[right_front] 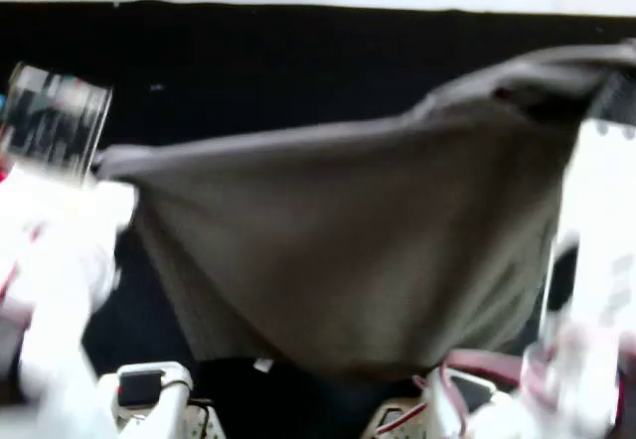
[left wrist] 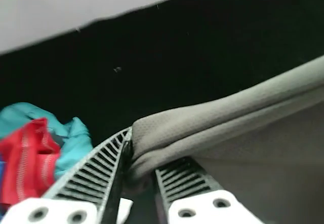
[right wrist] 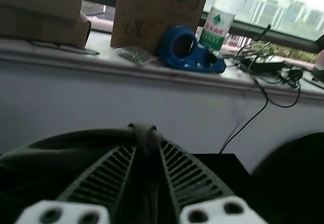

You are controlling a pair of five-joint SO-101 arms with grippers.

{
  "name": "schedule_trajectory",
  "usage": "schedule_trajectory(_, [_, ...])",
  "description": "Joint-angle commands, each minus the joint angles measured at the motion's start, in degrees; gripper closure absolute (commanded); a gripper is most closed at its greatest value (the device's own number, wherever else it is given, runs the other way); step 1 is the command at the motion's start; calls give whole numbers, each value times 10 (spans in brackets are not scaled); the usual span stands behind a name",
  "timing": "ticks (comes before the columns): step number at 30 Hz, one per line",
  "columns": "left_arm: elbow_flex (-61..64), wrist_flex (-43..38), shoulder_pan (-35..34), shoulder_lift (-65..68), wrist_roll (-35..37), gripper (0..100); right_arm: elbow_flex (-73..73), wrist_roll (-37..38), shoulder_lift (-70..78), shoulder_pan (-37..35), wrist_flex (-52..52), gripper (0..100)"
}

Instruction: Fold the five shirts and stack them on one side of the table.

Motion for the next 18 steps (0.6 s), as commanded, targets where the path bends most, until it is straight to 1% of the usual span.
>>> schedule_trajectory(1, [-11,-67,-4,92,3,991,47,3,55,-17,-95,993])
schedule_trajectory(5, [-76,-93,-4,214,3,991,60,3,138,-19,-160,993])
schedule_trajectory(11, [-243,-86,-4,378,3,991,27,1,251,-23,-171,993])
schedule_trajectory(15, [-344,-45,-4,448,3,991,-15,1,287,-44,-169,993])
schedule_trajectory(18, [-363,-25,-3,498,3,991,-14,1,305,-58,-150,993])
